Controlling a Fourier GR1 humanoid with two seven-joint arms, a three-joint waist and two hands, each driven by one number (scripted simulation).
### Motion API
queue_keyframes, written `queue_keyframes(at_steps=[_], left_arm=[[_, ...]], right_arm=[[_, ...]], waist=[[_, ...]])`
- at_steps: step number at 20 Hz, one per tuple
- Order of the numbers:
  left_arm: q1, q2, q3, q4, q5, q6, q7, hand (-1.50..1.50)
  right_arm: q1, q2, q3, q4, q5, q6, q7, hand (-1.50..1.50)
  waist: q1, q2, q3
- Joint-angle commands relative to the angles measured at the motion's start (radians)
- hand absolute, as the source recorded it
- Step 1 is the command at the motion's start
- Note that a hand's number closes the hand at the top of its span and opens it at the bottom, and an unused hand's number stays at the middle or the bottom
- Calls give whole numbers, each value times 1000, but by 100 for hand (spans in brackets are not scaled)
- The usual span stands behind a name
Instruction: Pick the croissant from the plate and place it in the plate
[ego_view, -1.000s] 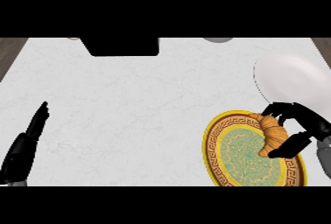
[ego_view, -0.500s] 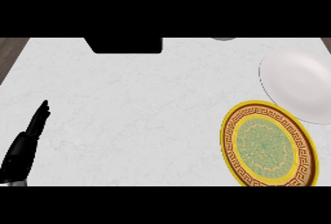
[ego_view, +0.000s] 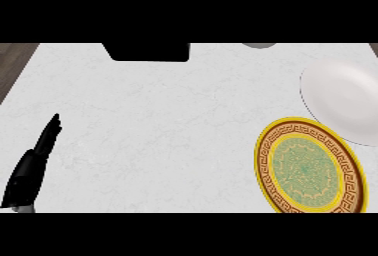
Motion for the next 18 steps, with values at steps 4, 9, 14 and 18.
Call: queue_keyframes(at_steps=[4,9,14,18], left_arm=[[29,-8,-15,-9,1,-15,-5,0],[-21,-24,-37,20,-39,11,-2,0],[-11,-2,-10,29,-13,-19,-12,0],[-59,23,7,18,-6,-38,39,0]], right_arm=[[-85,-83,-89,152,-91,97,-343,150],[-191,-79,-30,235,-55,174,-449,150],[-316,-64,31,259,-30,227,-403,150],[-425,-15,83,283,1,239,-333,150]], waist=[[16,-9,-6],[20,-7,-10],[26,-9,-12],[21,-11,-12]])
